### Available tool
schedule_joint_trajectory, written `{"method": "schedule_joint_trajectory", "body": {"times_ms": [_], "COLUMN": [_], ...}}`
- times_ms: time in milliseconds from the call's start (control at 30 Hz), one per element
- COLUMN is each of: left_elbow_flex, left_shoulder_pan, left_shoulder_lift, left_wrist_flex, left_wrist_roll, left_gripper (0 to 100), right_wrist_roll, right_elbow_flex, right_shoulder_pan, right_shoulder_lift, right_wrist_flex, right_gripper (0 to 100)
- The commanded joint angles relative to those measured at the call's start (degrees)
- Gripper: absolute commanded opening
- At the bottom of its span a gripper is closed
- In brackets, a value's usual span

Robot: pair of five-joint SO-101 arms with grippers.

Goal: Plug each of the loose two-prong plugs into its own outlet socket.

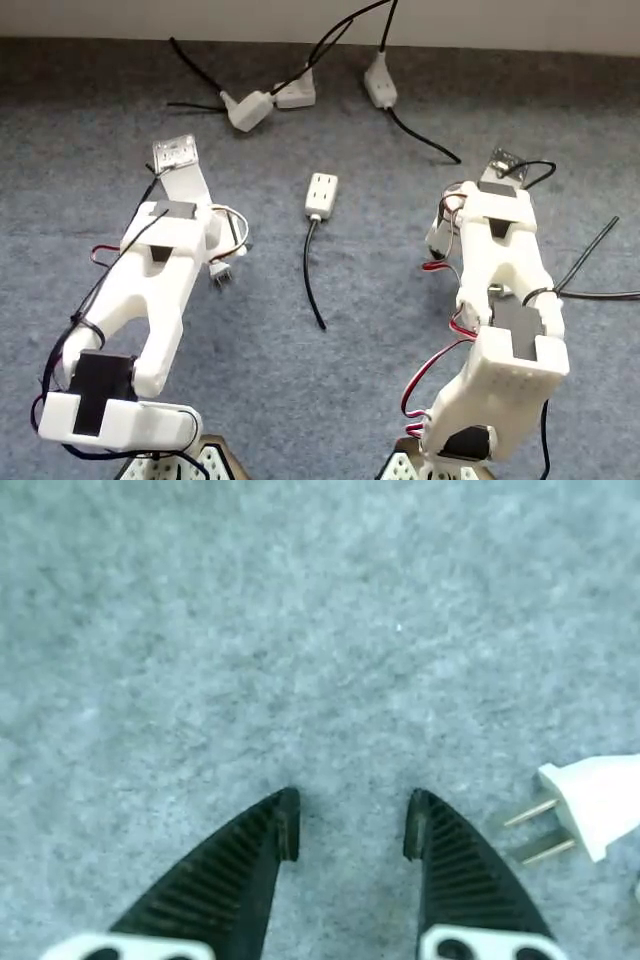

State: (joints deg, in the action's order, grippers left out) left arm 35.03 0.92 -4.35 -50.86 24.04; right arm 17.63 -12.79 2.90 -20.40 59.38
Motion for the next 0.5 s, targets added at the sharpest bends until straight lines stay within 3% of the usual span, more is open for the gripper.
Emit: {"method": "schedule_joint_trajectory", "body": {"times_ms": [0, 467], "left_elbow_flex": [4.4, 6.5], "left_shoulder_pan": [-1.0, 0.4], "left_shoulder_lift": [-0.2, -0.2], "left_wrist_flex": [6.3, 4.7], "left_wrist_roll": [0.3, -0.1], "left_gripper": [24, 24], "right_wrist_roll": [0.4, 0.4], "right_elbow_flex": [0.4, 0.4], "right_shoulder_pan": [-0.6, -0.6], "right_shoulder_lift": [-0.6, -0.6], "right_wrist_flex": [-1.3, -1.3], "right_gripper": [17.5, 17.5]}}
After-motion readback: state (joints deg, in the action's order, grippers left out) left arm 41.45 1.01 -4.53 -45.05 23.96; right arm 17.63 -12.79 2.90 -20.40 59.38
